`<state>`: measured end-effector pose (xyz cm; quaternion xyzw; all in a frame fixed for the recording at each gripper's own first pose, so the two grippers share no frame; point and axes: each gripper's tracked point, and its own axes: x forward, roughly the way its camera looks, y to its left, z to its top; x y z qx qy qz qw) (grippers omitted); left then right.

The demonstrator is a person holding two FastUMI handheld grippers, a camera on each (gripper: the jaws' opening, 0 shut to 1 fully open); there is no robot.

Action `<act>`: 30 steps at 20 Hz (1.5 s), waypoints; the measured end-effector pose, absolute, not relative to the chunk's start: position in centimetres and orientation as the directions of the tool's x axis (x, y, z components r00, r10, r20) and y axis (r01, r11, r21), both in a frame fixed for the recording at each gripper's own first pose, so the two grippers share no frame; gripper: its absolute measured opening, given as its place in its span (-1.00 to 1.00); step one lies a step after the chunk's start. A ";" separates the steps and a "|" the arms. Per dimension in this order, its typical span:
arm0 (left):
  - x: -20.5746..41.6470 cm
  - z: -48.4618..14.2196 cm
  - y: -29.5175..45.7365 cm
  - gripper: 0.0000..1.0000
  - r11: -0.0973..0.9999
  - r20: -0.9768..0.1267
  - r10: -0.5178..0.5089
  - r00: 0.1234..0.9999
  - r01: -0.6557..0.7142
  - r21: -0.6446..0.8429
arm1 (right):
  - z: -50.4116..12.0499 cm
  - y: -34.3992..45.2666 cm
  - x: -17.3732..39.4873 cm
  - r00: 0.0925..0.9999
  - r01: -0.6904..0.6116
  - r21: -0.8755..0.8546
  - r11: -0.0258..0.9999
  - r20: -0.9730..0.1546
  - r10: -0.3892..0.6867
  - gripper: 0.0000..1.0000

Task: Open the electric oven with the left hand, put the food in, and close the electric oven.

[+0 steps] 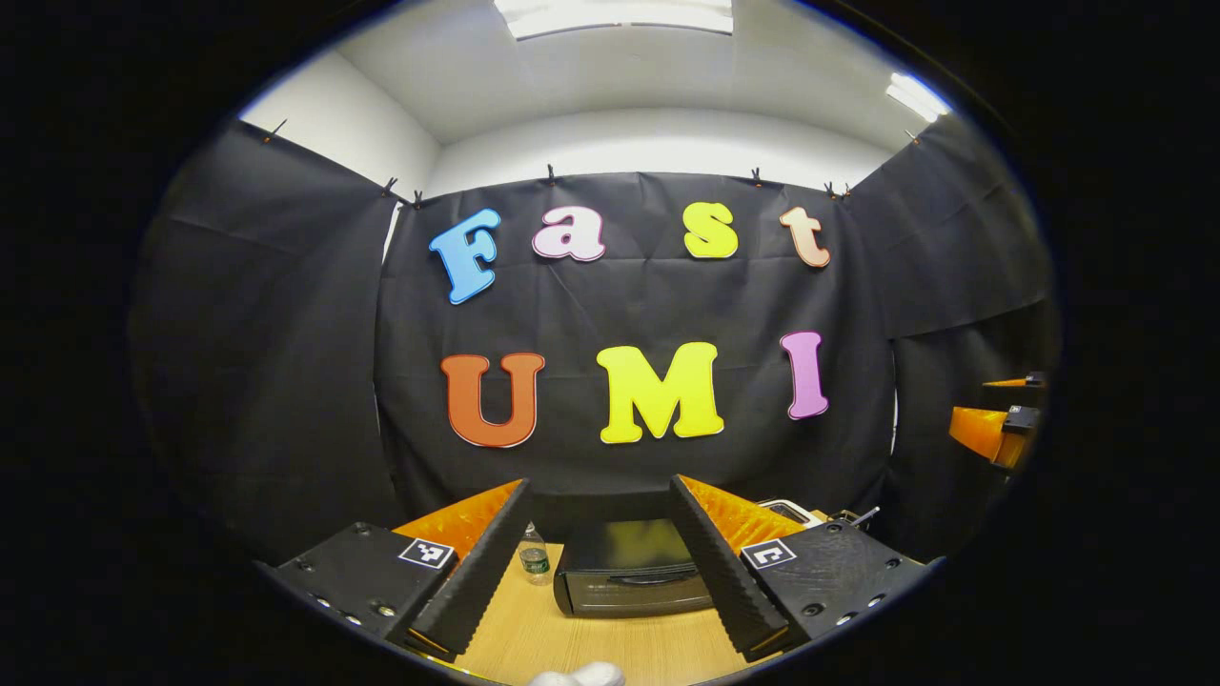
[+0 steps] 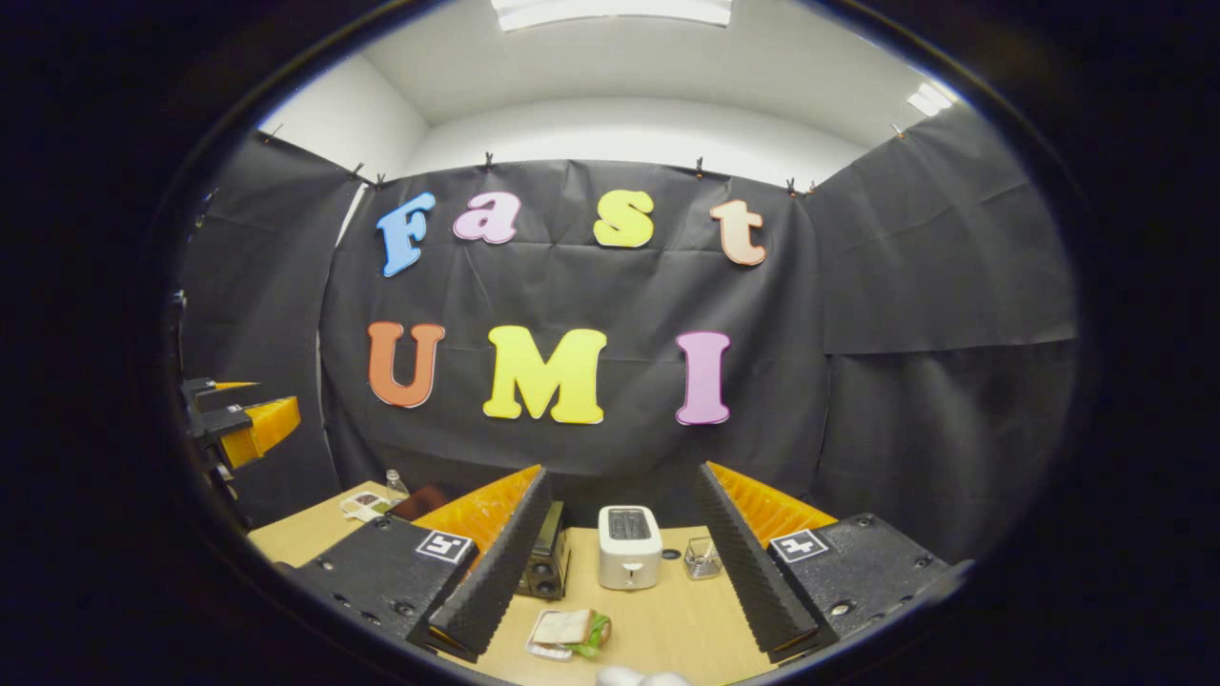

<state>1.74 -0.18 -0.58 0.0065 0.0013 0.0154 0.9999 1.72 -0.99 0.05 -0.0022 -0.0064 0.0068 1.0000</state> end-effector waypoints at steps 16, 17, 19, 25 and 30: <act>10.5 -10.6 -3.9 0.87 0.999 -0.122 -0.030 0.992 0.026 -0.029 | 0.4 -6.7 1.9 0.997 0.076 -0.067 0.995 0.003 -0.076 0.97; 11.2 -12.0 -4.3 0.87 0.999 -0.151 -0.033 0.988 0.029 -0.033 | 0.2 -7.3 1.9 0.996 0.091 -0.079 0.993 0.000 -0.091 0.97; 13.0 -15.2 -5.4 0.87 0.997 -0.200 -0.053 0.978 0.039 -0.073 | 0.0 -8.4 1.6 0.993 0.114 -0.098 0.989 -0.011 -0.116 0.97; 16.5 -24.1 -6.6 0.88 0.997 -0.364 -0.043 0.931 0.016 -0.077 | -1.4 -11.6 0.8 0.977 0.194 -0.132 0.972 -0.063 -0.203 0.97; 17.7 -28.0 -6.7 0.86 0.999 -0.434 -0.038 0.900 0.025 -0.036 | -2.3 -12.4 0.6 0.968 0.218 -0.138 0.966 -0.097 -0.232 0.96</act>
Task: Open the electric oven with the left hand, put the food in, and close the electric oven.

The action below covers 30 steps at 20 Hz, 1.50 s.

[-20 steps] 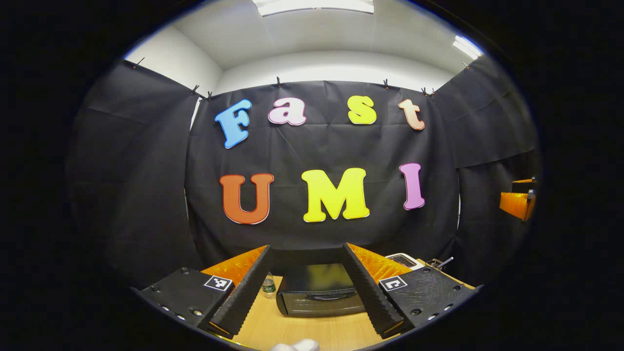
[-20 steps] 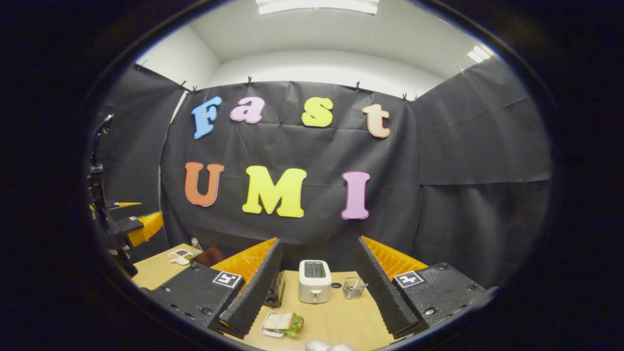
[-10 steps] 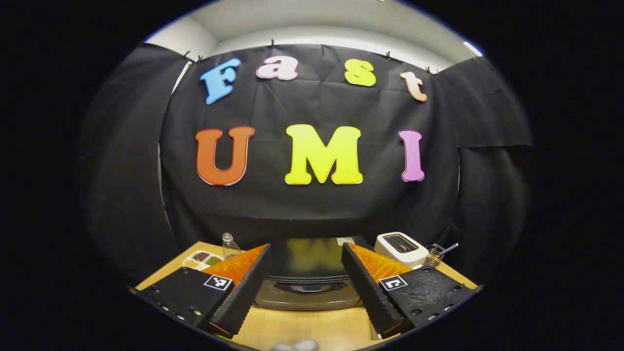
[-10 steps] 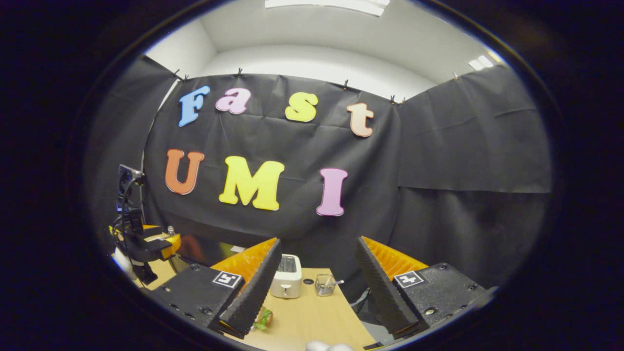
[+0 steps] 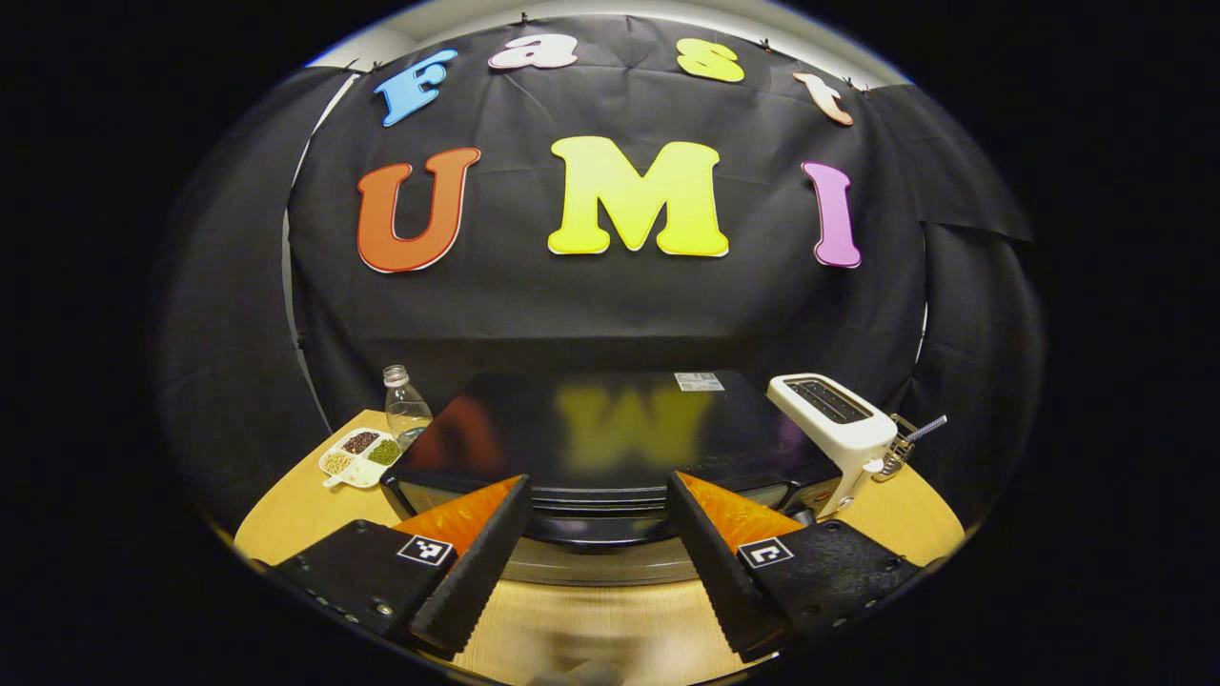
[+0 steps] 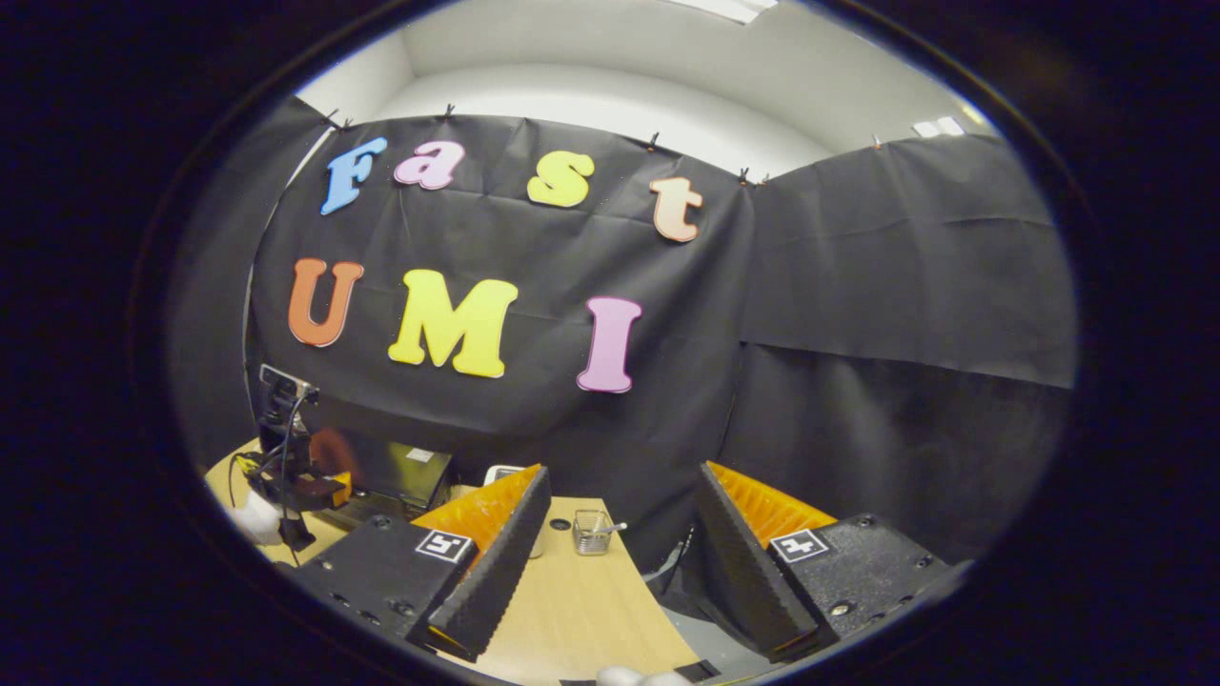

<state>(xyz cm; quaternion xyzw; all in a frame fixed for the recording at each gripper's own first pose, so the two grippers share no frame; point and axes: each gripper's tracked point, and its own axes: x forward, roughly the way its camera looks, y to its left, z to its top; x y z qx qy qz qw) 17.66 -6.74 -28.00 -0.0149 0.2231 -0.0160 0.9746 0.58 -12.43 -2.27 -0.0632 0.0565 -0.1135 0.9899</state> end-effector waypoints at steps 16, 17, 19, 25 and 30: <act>14.1 -29.2 -6.7 0.96 0.999 -0.447 -0.036 0.894 0.034 -0.012 | -2.9 -11.4 0.5 0.973 0.189 -0.121 0.975 -0.113 -0.203 0.82; 13.5 -29.4 -6.6 0.96 0.999 -0.449 -0.039 0.893 0.036 -0.016 | -3.0 -11.4 0.4 0.973 0.187 -0.120 0.975 -0.112 -0.201 0.82; 12.2 -29.9 -6.5 0.96 0.999 -0.467 -0.043 0.883 0.036 -0.024 | -3.2 -11.1 0.1 0.974 0.180 -0.123 0.976 -0.114 -0.194 0.82; 7.5 -32.3 -6.7 0.96 0.999 -0.515 -0.052 0.855 0.047 -0.024 | -4.6 -10.6 -0.7 0.971 0.175 -0.120 0.977 -0.141 -0.191 0.82; 3.8 -35.4 -6.7 0.94 0.998 -0.576 -0.055 0.815 0.054 -0.019 | -4.8 -9.7 -1.5 0.972 0.164 -0.130 0.978 -0.146 -0.183 0.82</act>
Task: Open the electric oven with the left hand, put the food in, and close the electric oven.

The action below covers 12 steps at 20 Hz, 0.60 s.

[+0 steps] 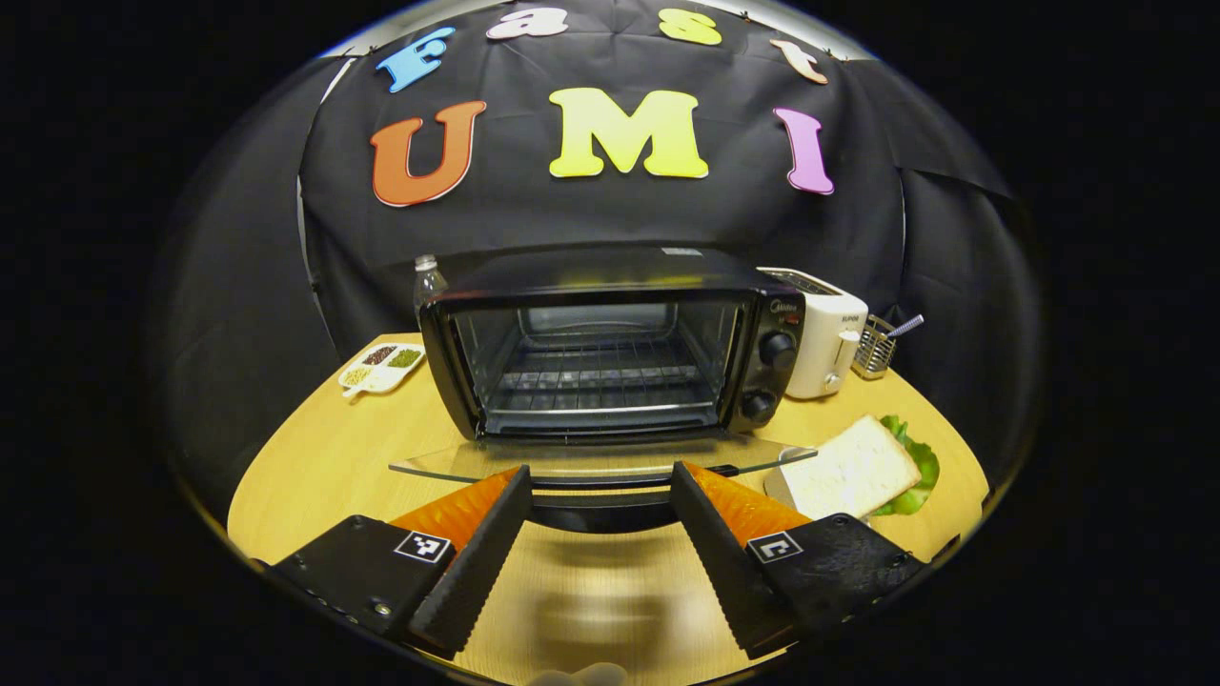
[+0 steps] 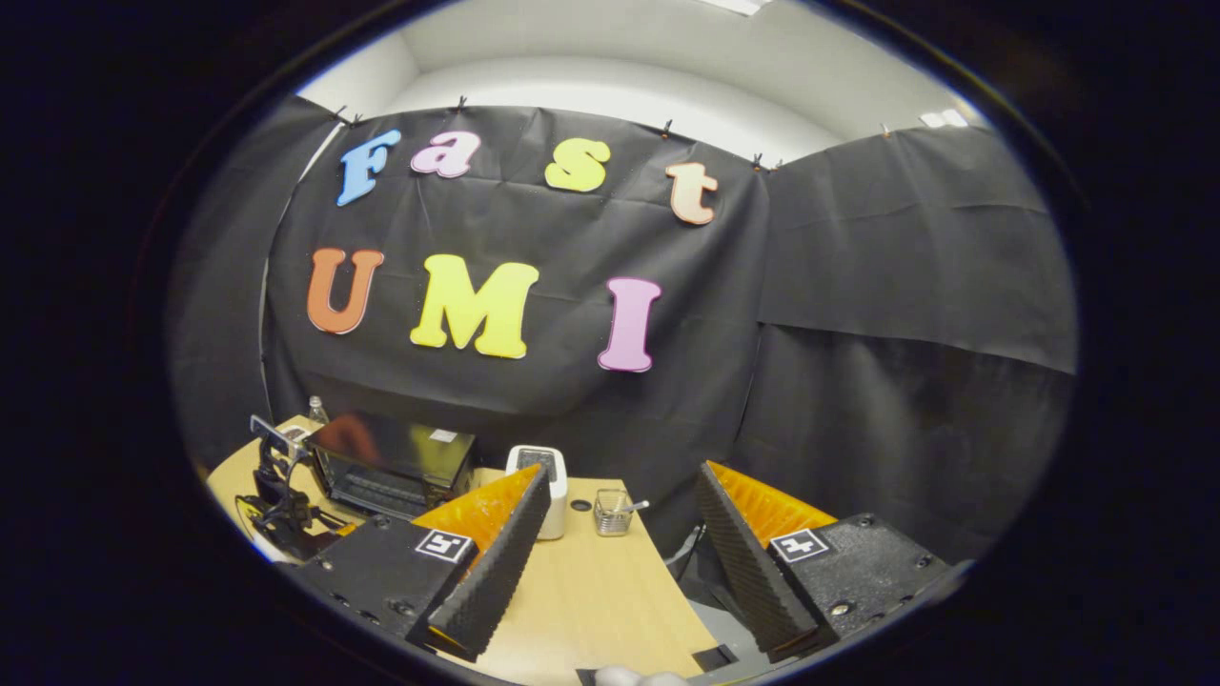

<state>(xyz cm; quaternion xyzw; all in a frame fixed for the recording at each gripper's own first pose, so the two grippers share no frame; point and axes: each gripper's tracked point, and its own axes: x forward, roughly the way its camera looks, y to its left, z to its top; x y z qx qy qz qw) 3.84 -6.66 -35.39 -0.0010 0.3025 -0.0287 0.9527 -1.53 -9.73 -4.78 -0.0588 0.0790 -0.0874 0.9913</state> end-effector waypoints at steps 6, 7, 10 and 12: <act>0.9 -40.0 -6.5 0.92 0.998 -0.680 -0.059 0.731 0.058 -0.025 | -5.1 -9.7 -2.6 0.969 0.168 -0.149 0.975 -0.159 -0.191 0.82; 0.7 -41.0 -6.4 0.91 0.998 -0.702 -0.060 0.710 0.052 -0.032 | -5.1 -9.9 -2.8 0.967 0.172 -0.158 0.972 -0.160 -0.197 0.82; 0.7 -42.2 -6.0 0.92 0.998 -0.730 -0.062 0.680 0.030 -0.057 | -5.2 -10.5 -3.3 0.963 0.186 -0.173 0.967 -0.165 -0.215 0.82; 0.8 -42.2 -6.1 0.92 0.998 -0.724 -0.062 0.687 0.042 -0.046 | -5.4 -10.8 -3.5 0.959 0.191 -0.179 0.965 -0.174 -0.222 0.82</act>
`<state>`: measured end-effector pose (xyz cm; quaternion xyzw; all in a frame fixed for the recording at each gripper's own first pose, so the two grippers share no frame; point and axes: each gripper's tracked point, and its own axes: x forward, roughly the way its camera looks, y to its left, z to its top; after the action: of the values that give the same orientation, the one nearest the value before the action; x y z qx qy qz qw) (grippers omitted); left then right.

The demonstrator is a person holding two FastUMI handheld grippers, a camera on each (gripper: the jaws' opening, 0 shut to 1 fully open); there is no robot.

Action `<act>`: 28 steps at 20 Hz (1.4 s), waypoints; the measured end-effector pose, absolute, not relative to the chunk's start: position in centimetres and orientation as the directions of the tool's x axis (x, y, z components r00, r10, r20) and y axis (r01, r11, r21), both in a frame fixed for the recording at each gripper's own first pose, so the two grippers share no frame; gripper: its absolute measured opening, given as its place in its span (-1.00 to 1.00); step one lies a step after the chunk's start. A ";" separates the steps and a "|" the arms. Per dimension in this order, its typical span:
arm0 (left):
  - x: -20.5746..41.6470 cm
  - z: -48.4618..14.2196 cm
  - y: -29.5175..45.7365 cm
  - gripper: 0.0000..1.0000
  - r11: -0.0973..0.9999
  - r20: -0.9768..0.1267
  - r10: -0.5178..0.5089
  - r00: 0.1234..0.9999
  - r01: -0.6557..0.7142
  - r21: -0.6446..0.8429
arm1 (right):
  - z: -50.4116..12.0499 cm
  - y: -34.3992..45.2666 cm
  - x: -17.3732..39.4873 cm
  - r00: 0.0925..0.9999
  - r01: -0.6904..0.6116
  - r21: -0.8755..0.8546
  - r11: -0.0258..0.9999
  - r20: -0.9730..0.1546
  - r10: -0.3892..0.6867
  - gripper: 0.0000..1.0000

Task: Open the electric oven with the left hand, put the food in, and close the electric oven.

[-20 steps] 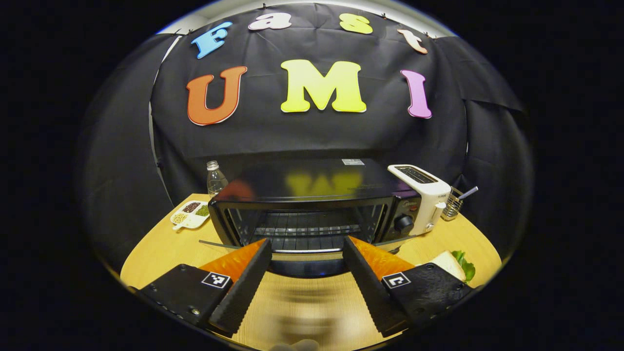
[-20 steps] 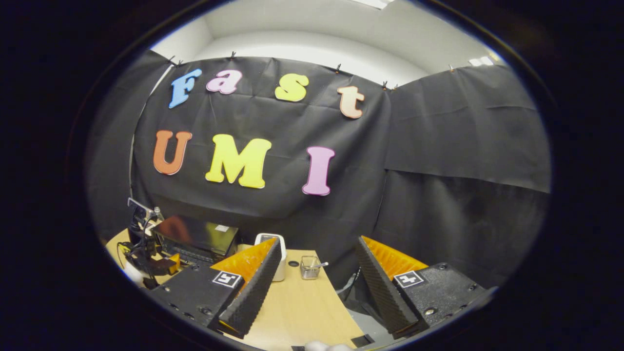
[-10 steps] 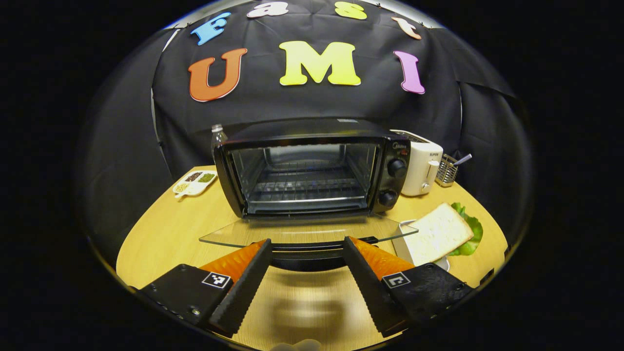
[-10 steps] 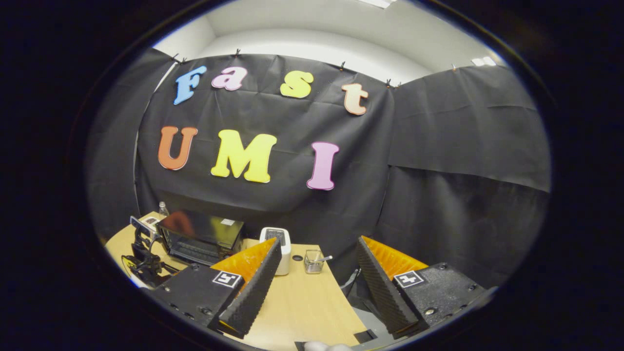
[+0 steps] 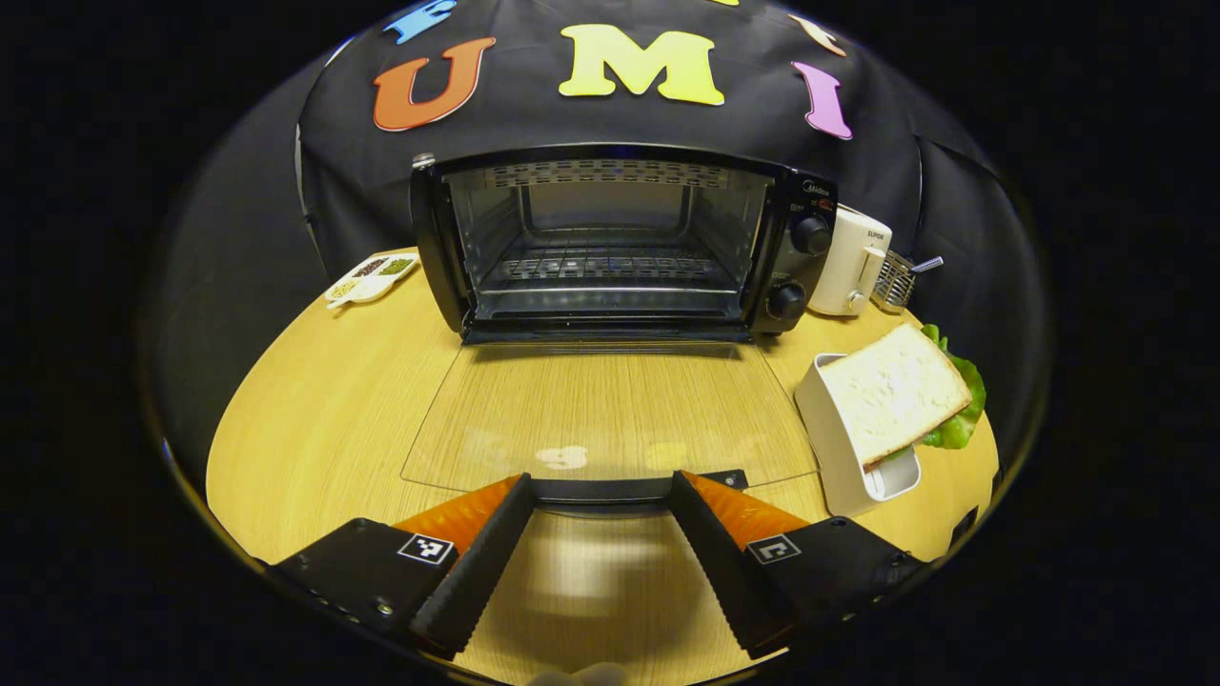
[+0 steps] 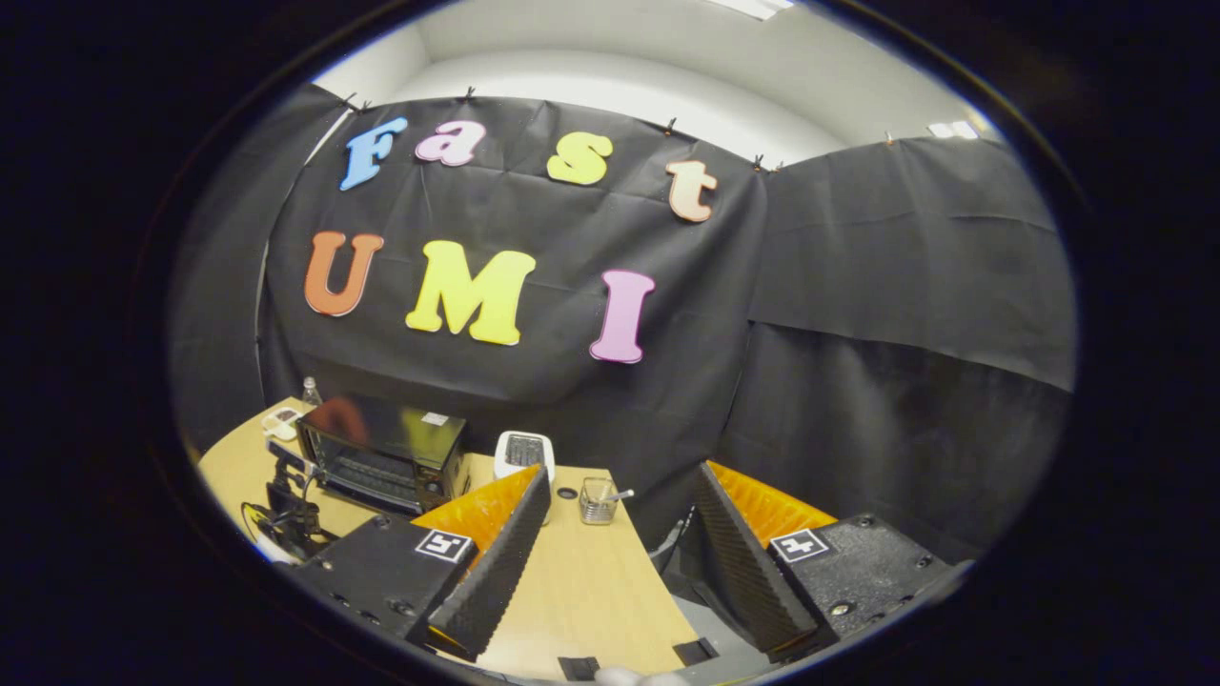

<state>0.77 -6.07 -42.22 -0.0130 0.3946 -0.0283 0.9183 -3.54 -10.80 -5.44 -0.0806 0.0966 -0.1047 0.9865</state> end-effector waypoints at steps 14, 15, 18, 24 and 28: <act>1.8 -34.7 -4.0 0.94 0.995 -0.562 -0.102 0.821 0.070 -0.078 | -9.0 -9.1 -0.9 0.959 0.128 -0.122 0.984 -0.237 -0.154 0.97; 1.7 -32.9 -3.6 0.94 0.994 -0.529 -0.107 0.842 0.075 -0.082 | -10.2 -8.7 -0.5 0.959 0.109 -0.109 0.988 -0.250 -0.133 0.98; 1.4 -27.1 -1.5 0.93 0.995 -0.427 -0.094 0.900 0.081 -0.050 | -15.0 -8.3 0.7 0.938 0.078 -0.062 0.995 -0.333 -0.094 0.97; -0.3 -16.0 1.3 0.92 0.999 -0.275 -0.023 0.961 0.014 -0.035 | -25.0 -5.7 4.3 0.868 -0.032 0.050 0.998 -0.493 0.053 0.97; -1.3 -10.7 1.1 0.92 1.000 -0.214 0.002 0.977 -0.007 -0.025 | -31.4 -3.3 6.3 0.790 -0.097 0.163 0.982 -0.587 0.175 0.97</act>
<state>-1.28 1.06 -10.69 -0.0130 0.1075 0.0023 0.9941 6.28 -3.34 -31.43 0.0620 0.3159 0.0719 0.9440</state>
